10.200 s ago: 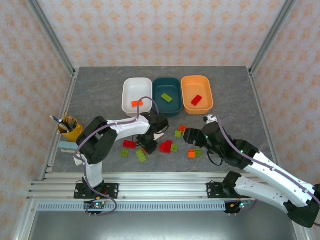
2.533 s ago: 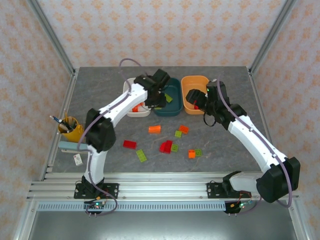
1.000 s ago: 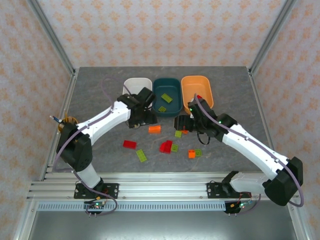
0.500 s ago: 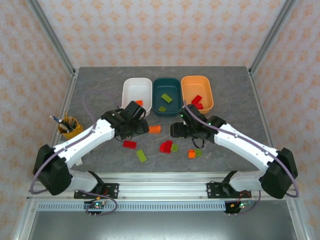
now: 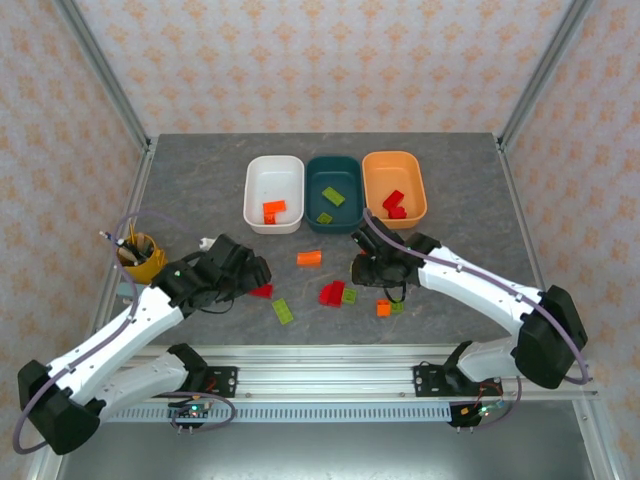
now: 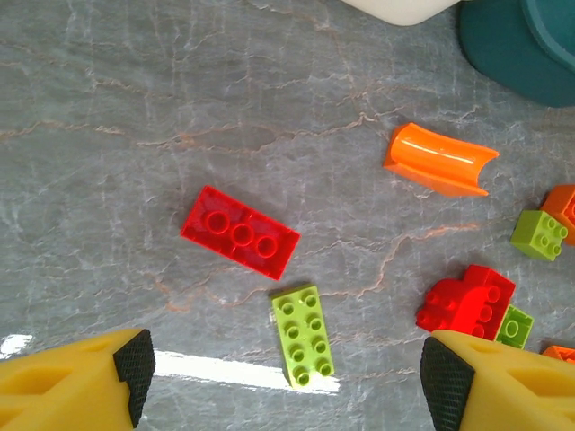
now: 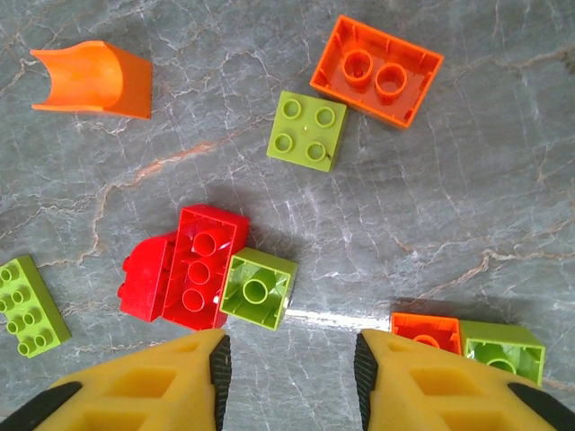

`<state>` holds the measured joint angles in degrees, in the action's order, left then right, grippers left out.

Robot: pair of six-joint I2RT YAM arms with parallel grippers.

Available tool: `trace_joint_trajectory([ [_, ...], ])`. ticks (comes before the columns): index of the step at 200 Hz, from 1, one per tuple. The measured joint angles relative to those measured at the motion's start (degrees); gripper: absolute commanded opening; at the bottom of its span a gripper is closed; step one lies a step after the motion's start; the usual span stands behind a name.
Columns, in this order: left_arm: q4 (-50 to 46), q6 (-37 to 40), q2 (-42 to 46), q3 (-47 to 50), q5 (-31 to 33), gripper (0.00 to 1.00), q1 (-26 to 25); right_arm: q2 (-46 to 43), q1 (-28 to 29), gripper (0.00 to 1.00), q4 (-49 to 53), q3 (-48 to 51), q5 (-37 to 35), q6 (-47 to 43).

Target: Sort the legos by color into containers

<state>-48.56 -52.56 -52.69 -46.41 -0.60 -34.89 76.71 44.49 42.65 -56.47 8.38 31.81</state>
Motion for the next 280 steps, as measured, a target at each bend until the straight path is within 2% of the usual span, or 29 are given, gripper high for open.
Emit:
trace_joint_trajectory([
  [34,-0.2,0.0,2.1,1.8,-0.2,0.80,0.0,1.8,0.0,0.47,0.5,0.0,0.1,2.3],
  [72,-0.2,0.5,2.5,1.8,-0.4,0.80,0.0,1.8,-0.7,0.70,5.2,1.0,-4.3,8.5],
  [110,-0.2,1.4,2.9,1.8,-0.5,0.80,0.0,1.2,-4.9,0.77,6.1,7.2,-3.9,14.3],
  [149,-0.1,1.6,3.1,1.8,-0.9,0.80,0.0,0.7,-10.6,0.78,2.9,12.0,0.7,16.3],
  [180,0.0,1.6,3.0,1.8,-1.5,0.80,0.0,1.7,-12.3,0.73,-0.1,14.0,4.1,17.0],
  [280,0.4,1.6,1.5,1.8,-2.0,0.80,0.0,3.7,-13.6,0.58,-2.7,15.3,7.3,19.8],
])
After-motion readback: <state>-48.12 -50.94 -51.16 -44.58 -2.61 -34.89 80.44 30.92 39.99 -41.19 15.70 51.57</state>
